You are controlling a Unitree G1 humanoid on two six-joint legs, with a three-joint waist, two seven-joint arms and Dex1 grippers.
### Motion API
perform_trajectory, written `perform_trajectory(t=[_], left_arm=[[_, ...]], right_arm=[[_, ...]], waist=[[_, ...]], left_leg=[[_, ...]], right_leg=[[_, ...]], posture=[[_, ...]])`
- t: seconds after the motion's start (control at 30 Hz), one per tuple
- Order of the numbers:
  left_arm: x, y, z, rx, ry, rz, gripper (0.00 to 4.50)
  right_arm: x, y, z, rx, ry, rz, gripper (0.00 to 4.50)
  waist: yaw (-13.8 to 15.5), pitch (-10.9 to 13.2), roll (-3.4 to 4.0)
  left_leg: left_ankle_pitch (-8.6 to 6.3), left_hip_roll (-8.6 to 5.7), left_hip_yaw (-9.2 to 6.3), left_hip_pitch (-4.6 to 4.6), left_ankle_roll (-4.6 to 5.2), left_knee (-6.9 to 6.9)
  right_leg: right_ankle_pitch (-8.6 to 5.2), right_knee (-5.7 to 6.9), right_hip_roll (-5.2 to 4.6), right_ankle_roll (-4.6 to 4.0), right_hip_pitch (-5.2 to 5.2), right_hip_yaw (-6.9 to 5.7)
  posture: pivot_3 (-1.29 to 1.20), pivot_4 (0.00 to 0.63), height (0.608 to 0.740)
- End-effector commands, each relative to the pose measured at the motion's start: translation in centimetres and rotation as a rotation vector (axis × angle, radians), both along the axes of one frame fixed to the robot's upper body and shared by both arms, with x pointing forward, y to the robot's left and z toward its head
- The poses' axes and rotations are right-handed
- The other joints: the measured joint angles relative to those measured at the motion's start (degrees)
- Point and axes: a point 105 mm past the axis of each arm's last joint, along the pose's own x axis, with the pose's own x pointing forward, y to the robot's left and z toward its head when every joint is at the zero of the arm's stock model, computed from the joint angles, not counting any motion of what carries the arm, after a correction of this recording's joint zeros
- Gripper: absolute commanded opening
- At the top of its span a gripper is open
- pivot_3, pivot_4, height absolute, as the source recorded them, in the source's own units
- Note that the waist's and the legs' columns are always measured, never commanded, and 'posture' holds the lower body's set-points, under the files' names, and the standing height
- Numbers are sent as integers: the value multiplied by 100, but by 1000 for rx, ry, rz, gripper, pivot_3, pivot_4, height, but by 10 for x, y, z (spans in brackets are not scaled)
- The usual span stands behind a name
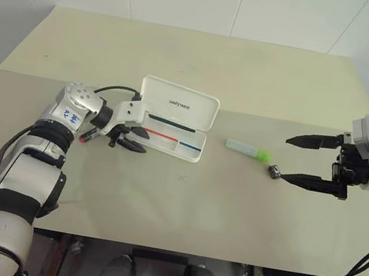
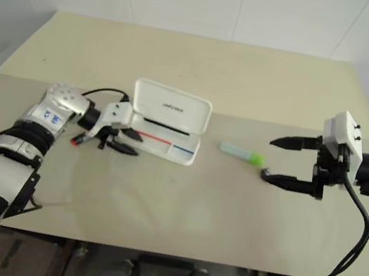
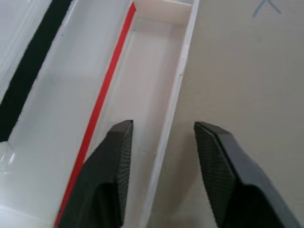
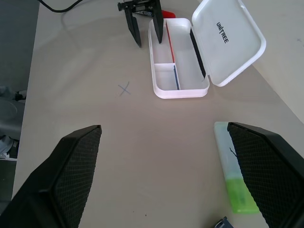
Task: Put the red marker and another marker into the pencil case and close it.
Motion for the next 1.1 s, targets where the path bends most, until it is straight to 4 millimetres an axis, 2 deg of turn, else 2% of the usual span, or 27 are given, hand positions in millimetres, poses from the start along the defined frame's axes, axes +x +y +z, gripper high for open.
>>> perform_trajectory(t=[0.03,0.13,0.27,0.5,0.63,0.77,0.9,1.1], left_arm=[[0,-3,1,-15,23,-4,906],[-2,-5,7,-46,36,-22,15],[-6,-7,12,-69,51,-52,15],[-24,-33,41,-178,35,-130,15],[-64,-52,29,-141,32,-195,15],[-92,-70,0,-112,60,-153,15],[-99,-81,-11,-113,69,-65,15],[-101,-80,-22,-82,79,32,15]], right_arm=[[-5,-3,14,-10,-56,-6,4500],[-5,-3,14,-10,-57,-11,4500],[-4,-2,13,-8,-60,-10,4500],[-1,-1,13,-10,-65,-2,4500],[0,0,12,-10,-64,2,4500],[2,4,10,-7,-59,15,4500],[4,6,8,-6,-56,24,4500],[6,7,8,-9,-53,33,4500]], waist=[[0,0,0],[-1,0,0],[-13,0,0],[-8,1,-1],[-40,0,0],[-19,0,0],[-5,1,-1],[-17,1,-1]], left_leg=[[0,0,1,0,0,0],[0,0,1,0,0,-1],[0,1,3,0,0,-3],[0,1,3,-3,0,-8],[0,3,7,0,0,-16],[0,8,9,4,0,-11],[-8,6,8,5,30,3],[-4,3,10,10,39,5]], right_leg=[[0,0,0,0,0,1],[0,0,1,0,0,1],[0,-2,1,0,-1,1],[0,-8,1,0,-2,2],[0,-10,4,1,-2,15],[0,-3,9,1,-3,21],[17,-1,10,0,1,29],[39,-10,10,-2,6,37]], posture=[[0,150,740],[0,150,740],[0,150,740],[0,150,740],[0,150,740],[0,150,740],[0,150,740],[0,150,740]])
